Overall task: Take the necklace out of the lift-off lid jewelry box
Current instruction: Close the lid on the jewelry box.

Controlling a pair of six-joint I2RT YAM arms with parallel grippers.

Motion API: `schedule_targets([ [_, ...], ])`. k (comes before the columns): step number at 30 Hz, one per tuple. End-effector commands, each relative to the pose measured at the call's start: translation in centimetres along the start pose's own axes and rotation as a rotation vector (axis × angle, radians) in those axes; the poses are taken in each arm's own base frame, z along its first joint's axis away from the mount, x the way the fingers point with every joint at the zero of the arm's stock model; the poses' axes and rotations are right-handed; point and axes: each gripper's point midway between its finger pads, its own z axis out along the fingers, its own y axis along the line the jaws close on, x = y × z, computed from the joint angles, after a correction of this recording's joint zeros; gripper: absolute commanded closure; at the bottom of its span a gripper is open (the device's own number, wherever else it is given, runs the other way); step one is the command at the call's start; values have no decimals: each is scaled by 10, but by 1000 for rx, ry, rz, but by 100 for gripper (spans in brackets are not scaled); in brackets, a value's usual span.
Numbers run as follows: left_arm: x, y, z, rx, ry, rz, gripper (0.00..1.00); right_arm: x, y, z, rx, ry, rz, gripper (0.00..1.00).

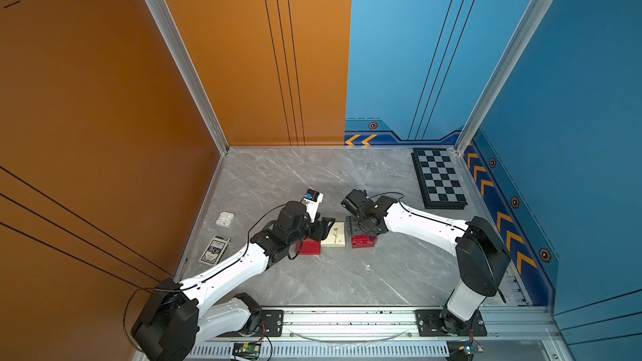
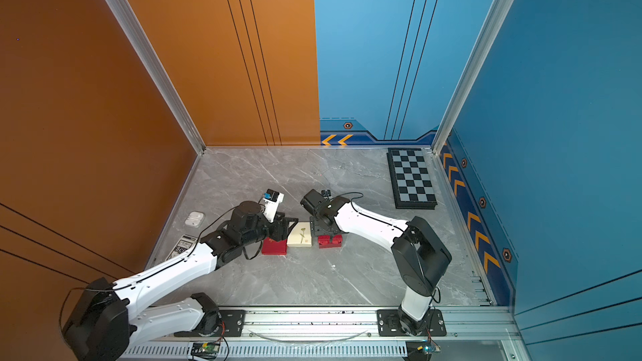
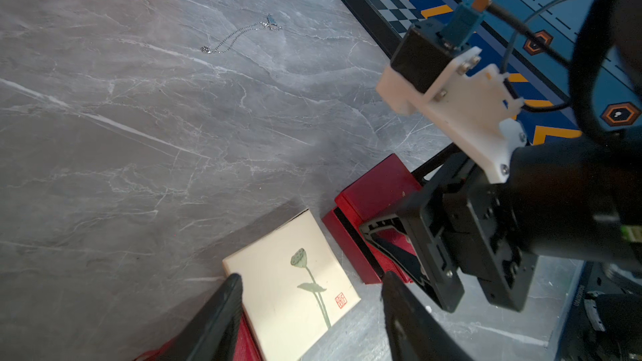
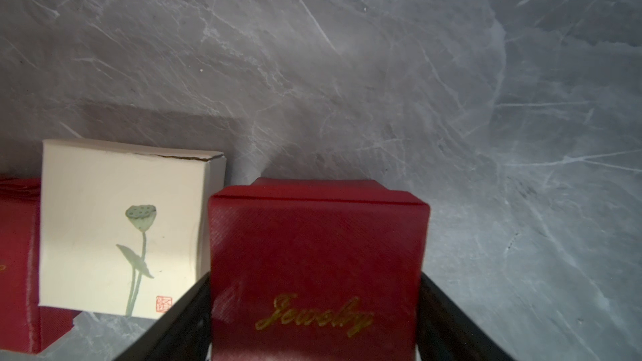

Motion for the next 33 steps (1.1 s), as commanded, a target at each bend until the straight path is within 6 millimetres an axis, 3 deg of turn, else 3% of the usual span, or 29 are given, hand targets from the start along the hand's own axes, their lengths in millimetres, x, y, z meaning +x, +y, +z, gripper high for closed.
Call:
schedule_targets([
  [1,3,1,-2,11,-2,14,35,9,-8,6,48,15,2,15],
  [33,3,1,-3,12,0,16,33,13,0,19,29,35,-10,15],
])
